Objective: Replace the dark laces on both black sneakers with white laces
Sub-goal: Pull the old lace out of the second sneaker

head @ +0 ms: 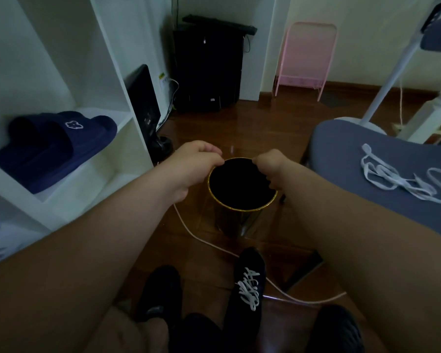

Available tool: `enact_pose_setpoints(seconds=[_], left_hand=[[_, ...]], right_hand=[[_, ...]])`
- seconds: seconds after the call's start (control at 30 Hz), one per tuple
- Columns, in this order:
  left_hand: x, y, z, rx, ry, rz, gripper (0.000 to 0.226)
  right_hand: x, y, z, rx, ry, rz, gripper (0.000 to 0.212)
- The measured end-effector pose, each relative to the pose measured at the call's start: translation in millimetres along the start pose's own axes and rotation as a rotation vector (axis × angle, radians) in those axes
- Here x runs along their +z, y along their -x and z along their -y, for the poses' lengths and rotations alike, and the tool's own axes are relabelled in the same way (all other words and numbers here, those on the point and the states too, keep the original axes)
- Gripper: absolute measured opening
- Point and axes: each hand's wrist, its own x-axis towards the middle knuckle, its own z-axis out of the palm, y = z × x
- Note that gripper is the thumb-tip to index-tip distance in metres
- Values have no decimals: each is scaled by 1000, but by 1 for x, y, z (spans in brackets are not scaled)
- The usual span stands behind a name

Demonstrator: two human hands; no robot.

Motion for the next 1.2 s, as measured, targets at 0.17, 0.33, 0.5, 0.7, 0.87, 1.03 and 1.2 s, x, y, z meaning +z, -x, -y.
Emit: enact_pose_setpoints(seconds=[0.17,0.33,0.5,0.7,0.87,1.03,1.2], left_hand=[[6,6,-8,48,-58,37,18],[12,20,-11,62,-82,46,19],[27,35,-7,55,-122,73,14],[61,53,24,42,-258,221,22],[73,56,32,51,-288,314,23],[72,50,33,26,-239,265,18],[71,47,33,41,-255,288,19]], right_hand=[[24,7,-73,18,-126,24,17],[72,68,-193,212,53,192,11],[115,126,-278,195,240,308,23],[153,144,-336,49,709,460,54],[165,152,-362,-186,989,357,31],[169,148,-368,-130,1031,374,31],[159,144,-349,-130,842,403,24]])
